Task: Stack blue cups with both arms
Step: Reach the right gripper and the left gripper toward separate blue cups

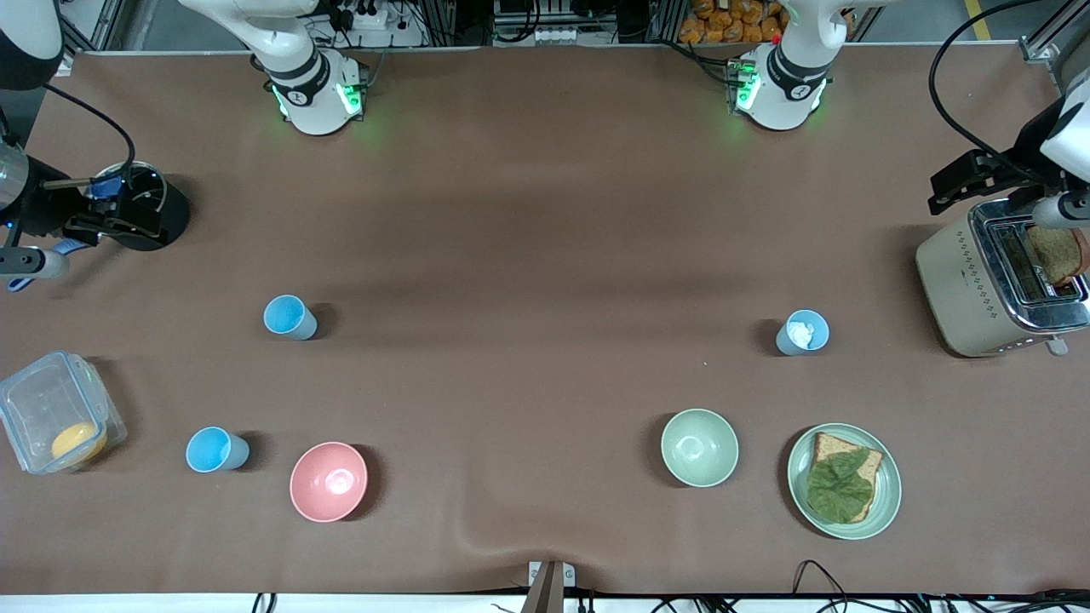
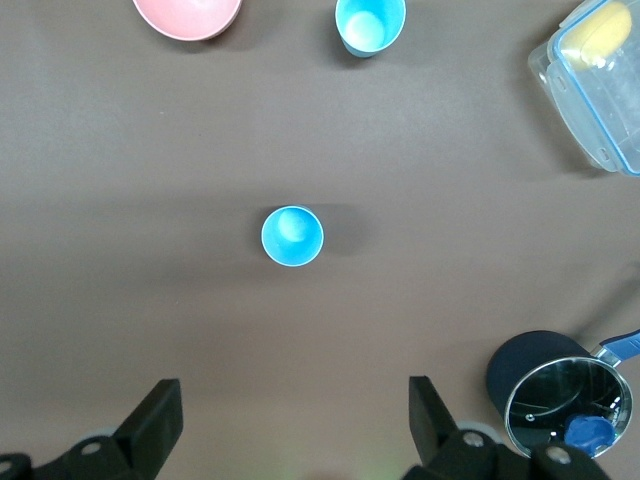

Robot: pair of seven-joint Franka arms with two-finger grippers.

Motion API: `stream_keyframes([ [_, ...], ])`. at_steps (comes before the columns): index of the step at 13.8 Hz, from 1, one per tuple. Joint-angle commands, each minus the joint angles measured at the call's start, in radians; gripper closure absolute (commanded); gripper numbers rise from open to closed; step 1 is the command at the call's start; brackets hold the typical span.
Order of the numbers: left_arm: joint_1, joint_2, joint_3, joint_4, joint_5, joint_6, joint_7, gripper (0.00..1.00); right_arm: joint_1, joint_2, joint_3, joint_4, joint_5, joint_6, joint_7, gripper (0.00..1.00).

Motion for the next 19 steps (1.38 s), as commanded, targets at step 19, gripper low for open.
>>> stream_keyframes([
  [19, 0.022, 0.251, -0.005, -0.528, 0.013, 0.77, 0.042, 0.0, -0.026, 0.386, 0.0, -0.118, 0.0, 0.314, 0.003, 0.0],
])
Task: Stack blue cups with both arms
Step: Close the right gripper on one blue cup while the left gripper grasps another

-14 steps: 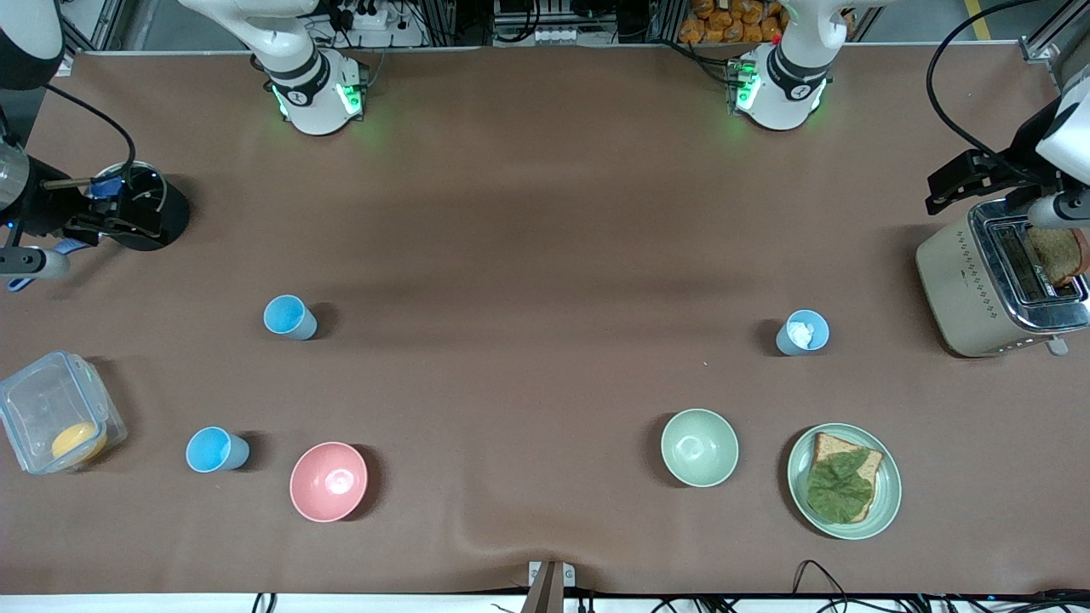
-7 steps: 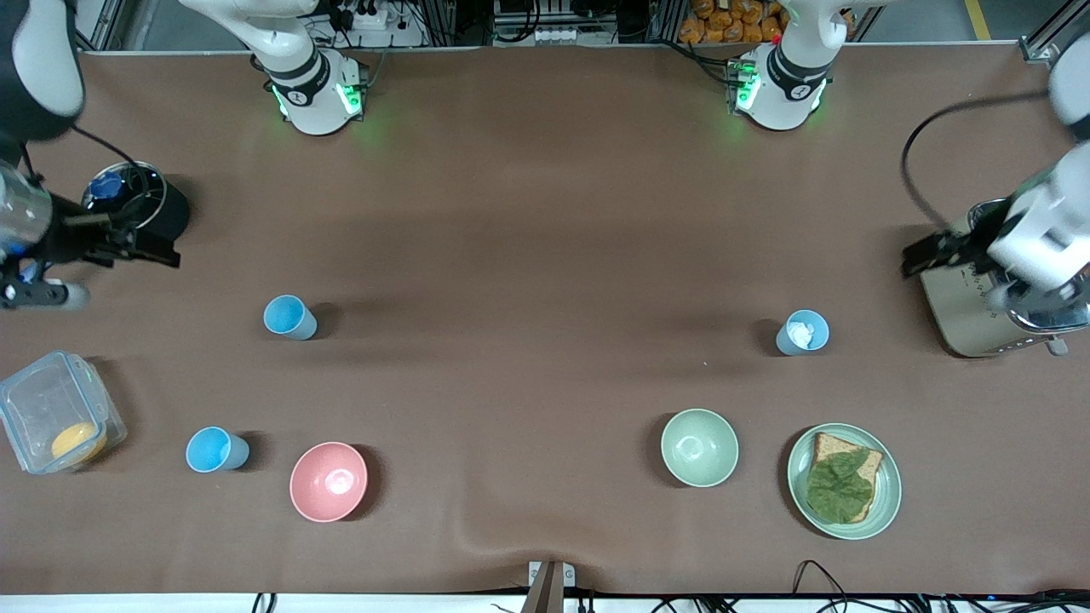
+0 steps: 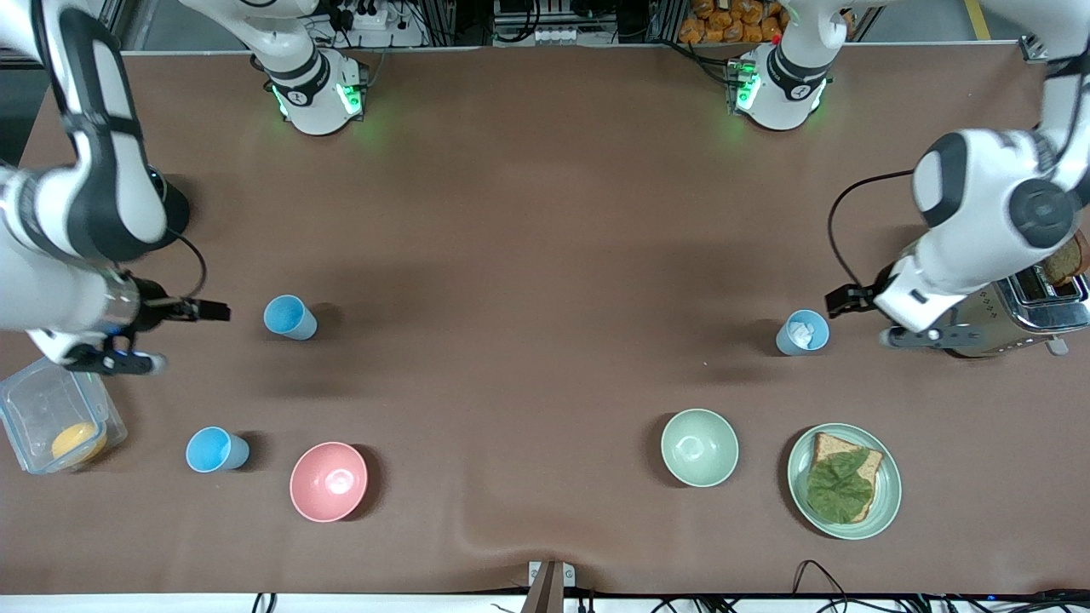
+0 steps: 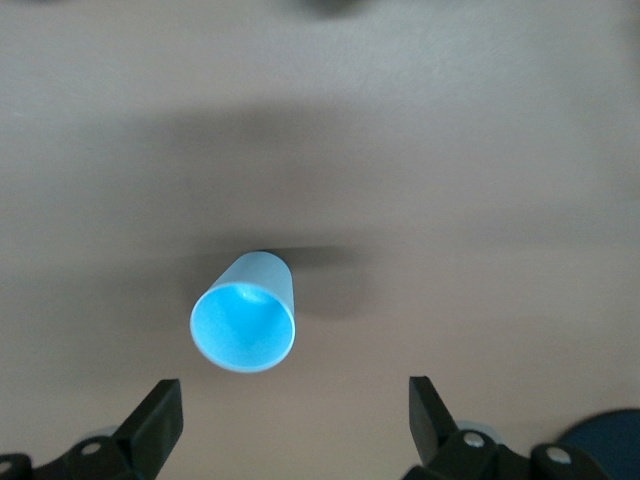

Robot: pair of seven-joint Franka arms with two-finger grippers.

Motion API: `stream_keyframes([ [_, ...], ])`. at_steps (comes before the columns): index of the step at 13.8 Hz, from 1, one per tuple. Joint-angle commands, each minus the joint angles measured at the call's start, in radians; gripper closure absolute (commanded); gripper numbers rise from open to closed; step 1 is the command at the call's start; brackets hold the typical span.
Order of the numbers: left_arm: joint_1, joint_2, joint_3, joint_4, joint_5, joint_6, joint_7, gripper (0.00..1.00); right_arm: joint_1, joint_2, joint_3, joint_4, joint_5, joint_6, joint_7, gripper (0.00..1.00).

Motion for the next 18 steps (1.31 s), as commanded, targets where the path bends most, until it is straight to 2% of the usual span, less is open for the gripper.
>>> stream_keyframes([
  [1, 0.011, 0.06, -0.002, -0.017, 0.012, 0.06, 0.021, 0.01, 0.008, 0.083, 0.011, 0.014, 0.001, 0.004, 0.002, 0.0],
  [5, 0.006, 0.145, -0.002, -0.01, 0.012, 0.135, 0.021, 0.11, 0.011, 0.113, 0.011, -0.035, 0.001, 0.036, 0.002, 0.0],
  [8, 0.02, 0.171, -0.004, -0.007, 0.013, 0.16, 0.024, 0.38, 0.016, 0.125, 0.011, -0.094, 0.001, 0.104, 0.002, 0.0],
  [9, 0.017, 0.175, -0.004, -0.007, 0.013, 0.16, 0.024, 0.56, 0.016, 0.128, 0.011, -0.107, 0.001, 0.122, 0.002, 0.0],
  [10, 0.017, 0.177, -0.004, -0.008, 0.013, 0.16, 0.024, 0.92, 0.016, 0.136, 0.011, -0.11, 0.001, 0.127, 0.002, 0.0],
  [11, 0.019, 0.177, -0.007, -0.008, 0.012, 0.16, 0.025, 1.0, 0.016, 0.139, 0.011, -0.11, 0.001, 0.127, 0.002, 0.0],
  [13, 0.009, 0.162, -0.014, -0.011, 0.007, 0.154, 0.019, 1.0, 0.014, 0.152, 0.011, -0.111, 0.001, 0.135, -0.001, 0.0],
  [14, 0.009, 0.145, -0.034, -0.008, -0.001, 0.146, 0.006, 1.0, 0.014, 0.157, 0.011, -0.111, 0.001, 0.136, -0.009, 0.44],
  [15, 0.012, 0.12, -0.055, -0.01, -0.002, 0.131, -0.001, 1.0, 0.013, 0.159, 0.012, -0.111, 0.001, 0.139, -0.012, 0.81],
  [16, 0.009, 0.105, -0.074, -0.002, -0.004, 0.111, -0.023, 1.0, 0.011, 0.159, 0.012, -0.111, 0.001, 0.141, -0.012, 0.92],
  [18, 0.009, 0.093, -0.161, 0.024, -0.005, 0.103, -0.132, 1.0, 0.016, 0.159, 0.012, -0.113, 0.002, 0.141, -0.012, 0.98],
])
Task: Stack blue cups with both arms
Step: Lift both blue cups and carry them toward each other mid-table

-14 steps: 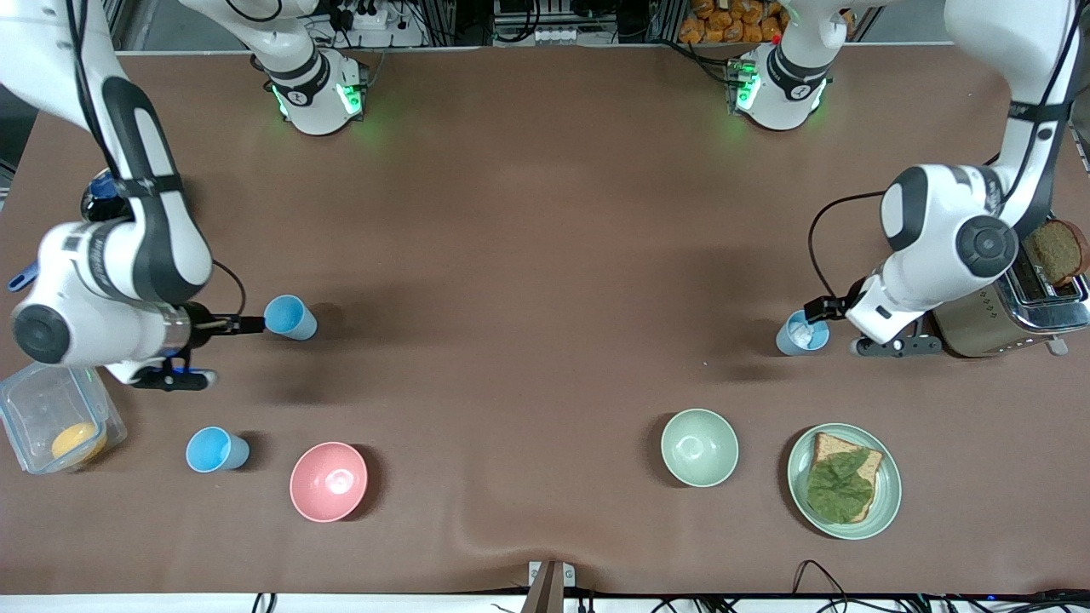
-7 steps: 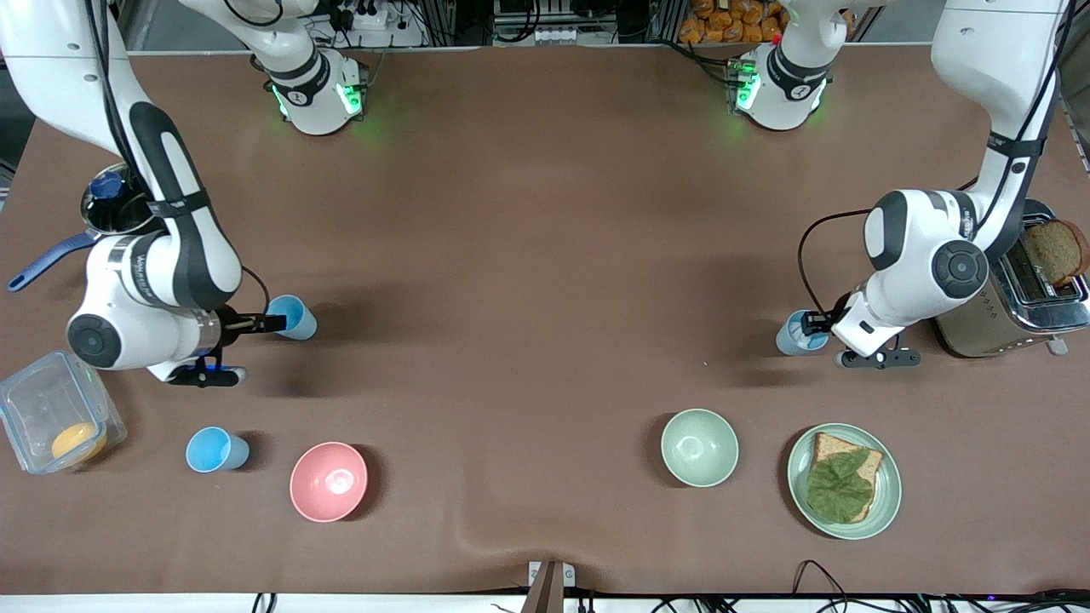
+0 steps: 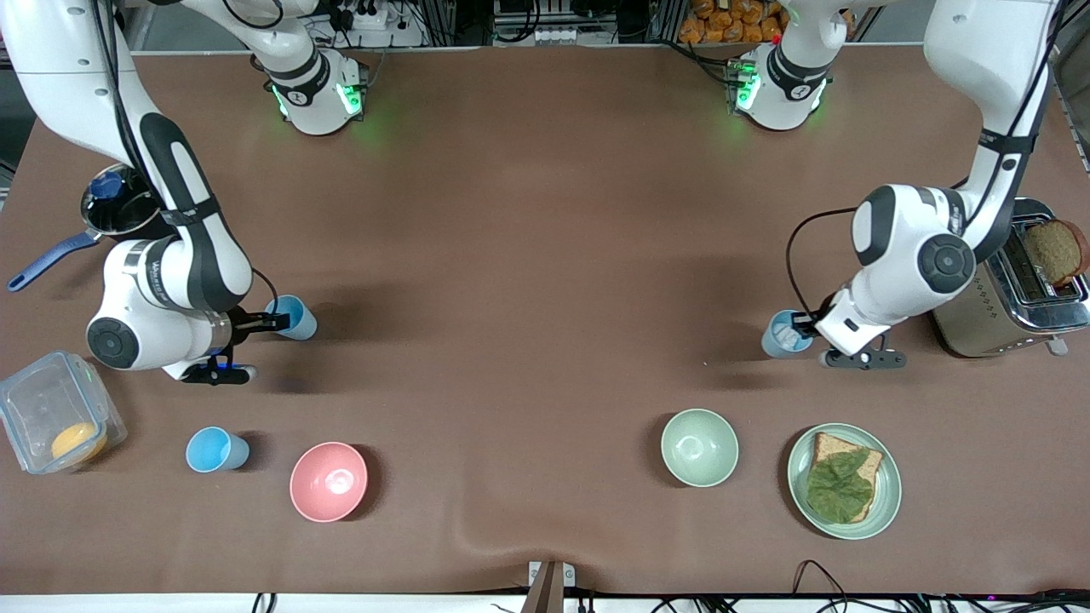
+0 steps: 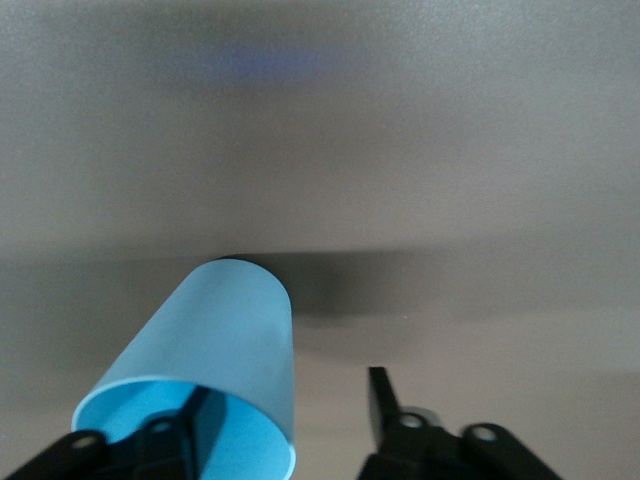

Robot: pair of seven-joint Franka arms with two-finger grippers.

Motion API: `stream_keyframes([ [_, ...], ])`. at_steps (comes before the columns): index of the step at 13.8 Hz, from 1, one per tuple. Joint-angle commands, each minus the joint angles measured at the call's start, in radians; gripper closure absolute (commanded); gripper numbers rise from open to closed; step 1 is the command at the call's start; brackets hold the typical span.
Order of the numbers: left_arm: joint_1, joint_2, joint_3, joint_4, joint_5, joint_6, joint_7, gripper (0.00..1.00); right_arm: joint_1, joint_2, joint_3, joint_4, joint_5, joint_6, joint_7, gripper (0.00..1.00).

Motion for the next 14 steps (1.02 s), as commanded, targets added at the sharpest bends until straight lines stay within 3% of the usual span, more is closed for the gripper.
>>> stream_keyframes([
  [1, 0.0, -0.041, -0.124, 0.041, -0.004, -0.044, -0.154, 1.0, 0.005, 0.0, 0.002, -0.005, 0.0, 0.007, -0.009, 1.0],
  [4, -0.026, 0.023, -0.258, 0.143, -0.005, -0.065, -0.357, 1.0, 0.01, -0.008, 0.003, -0.003, 0.0, 0.0, -0.009, 1.0],
  [6, -0.135, 0.109, -0.292, 0.203, -0.002, -0.065, -0.474, 1.0, 0.013, -0.028, 0.015, -0.002, 0.002, -0.018, -0.007, 1.0],
  [9, -0.307, 0.27, -0.283, 0.356, 0.03, -0.064, -0.652, 1.0, 0.028, -0.091, 0.037, 0.024, 0.002, -0.081, 0.006, 1.0],
  [12, -0.453, 0.338, -0.219, 0.421, 0.154, -0.058, -0.83, 1.0, 0.073, -0.106, 0.06, 0.089, 0.064, -0.17, 0.077, 1.0],
  [14, -0.502, 0.393, -0.206, 0.469, 0.164, -0.053, -0.875, 1.0, 0.126, -0.108, 0.061, 0.124, 0.092, -0.2, 0.141, 1.0],
])
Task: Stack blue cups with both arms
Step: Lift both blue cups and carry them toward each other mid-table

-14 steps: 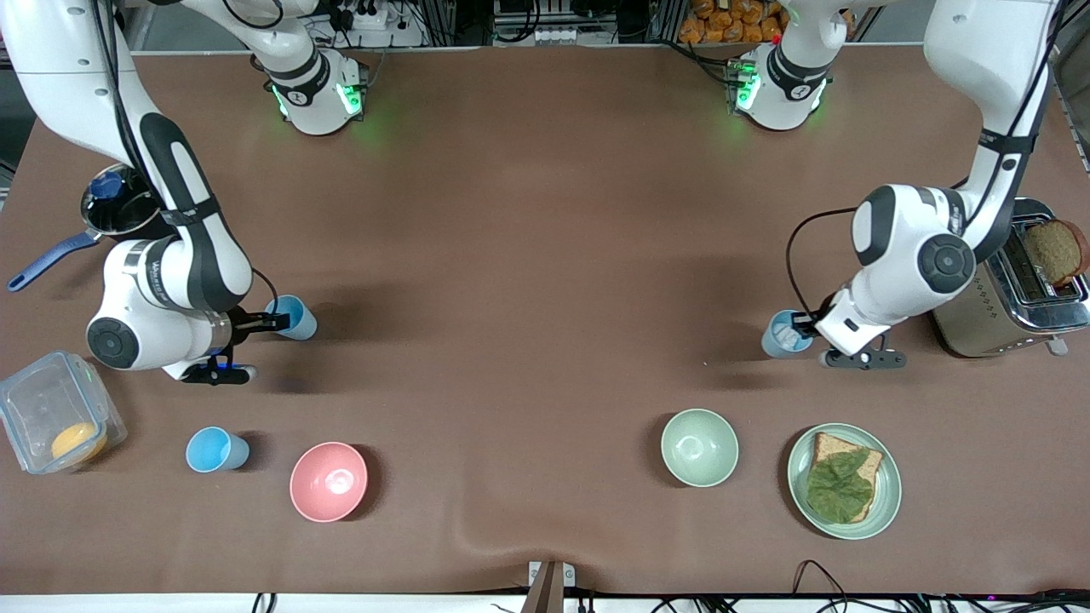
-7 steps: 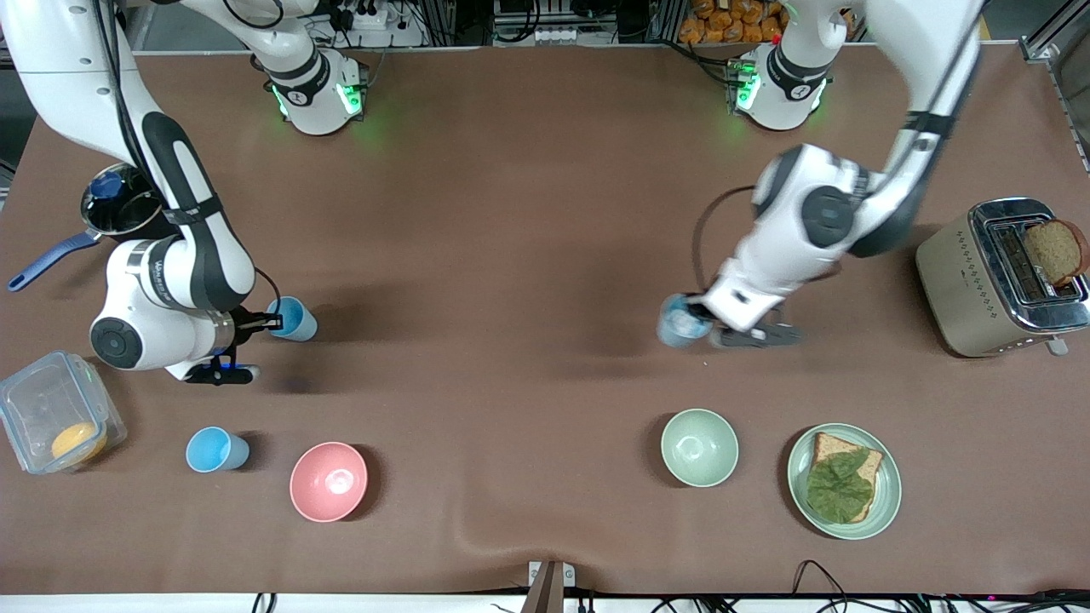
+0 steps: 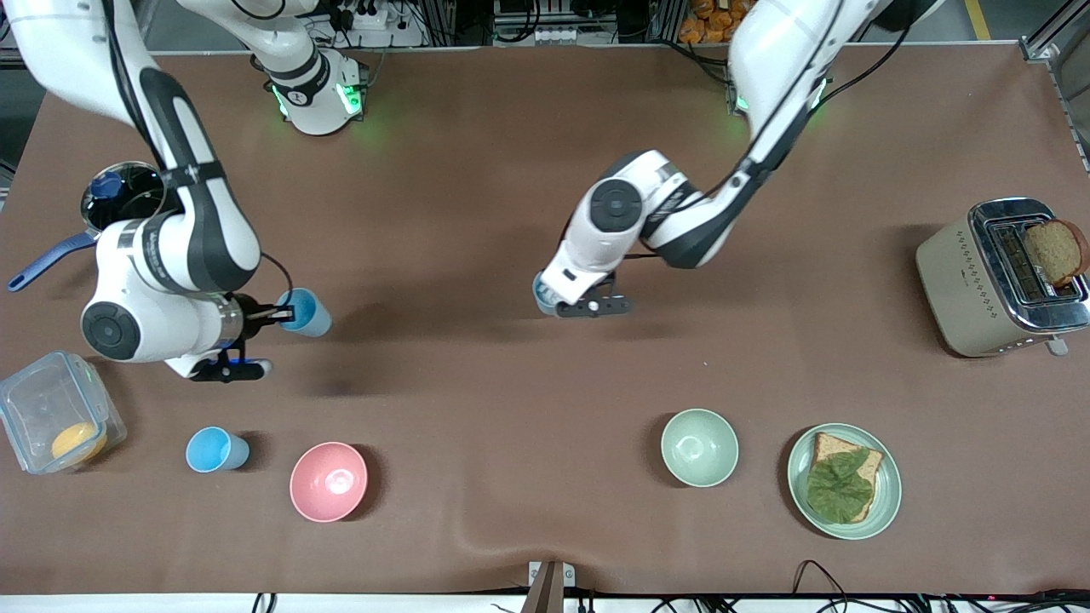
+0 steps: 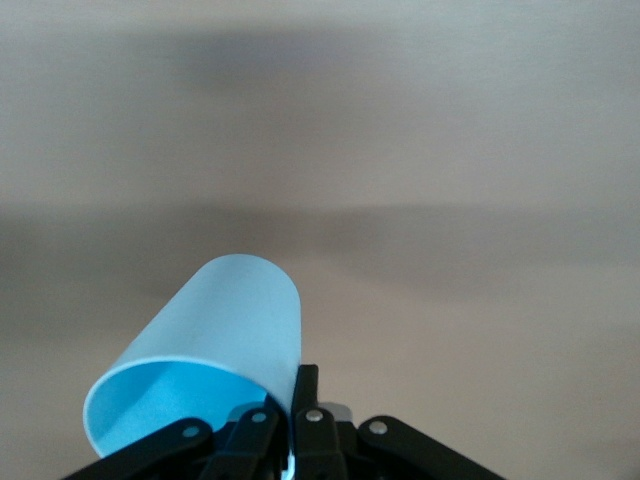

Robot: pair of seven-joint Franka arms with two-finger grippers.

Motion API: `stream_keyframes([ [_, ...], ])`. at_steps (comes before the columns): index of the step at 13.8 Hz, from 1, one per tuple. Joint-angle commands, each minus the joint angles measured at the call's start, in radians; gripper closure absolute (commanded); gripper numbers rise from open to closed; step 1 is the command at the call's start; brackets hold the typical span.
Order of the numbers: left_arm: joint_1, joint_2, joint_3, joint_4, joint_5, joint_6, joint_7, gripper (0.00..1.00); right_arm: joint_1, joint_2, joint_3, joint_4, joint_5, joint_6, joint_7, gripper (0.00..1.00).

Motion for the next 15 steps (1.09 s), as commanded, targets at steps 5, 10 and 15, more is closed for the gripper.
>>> stream_keyframes([
  [5, -0.07, 0.055, 0.067, 0.084, 0.034, -0.011, -0.061, 0.0, 0.184, -0.008, 0.003, 0.044, 0.121, -0.057, 0.168, 1.0],
  [10, -0.031, -0.109, 0.067, 0.085, 0.031, -0.116, -0.115, 0.0, 0.343, 0.0, 0.001, 0.051, 0.247, -0.043, 0.295, 1.0],
  [15, 0.133, -0.344, 0.06, 0.085, 0.031, -0.351, -0.086, 0.0, 0.497, 0.081, 0.0, 0.197, 0.275, 0.006, 0.493, 1.0],
])
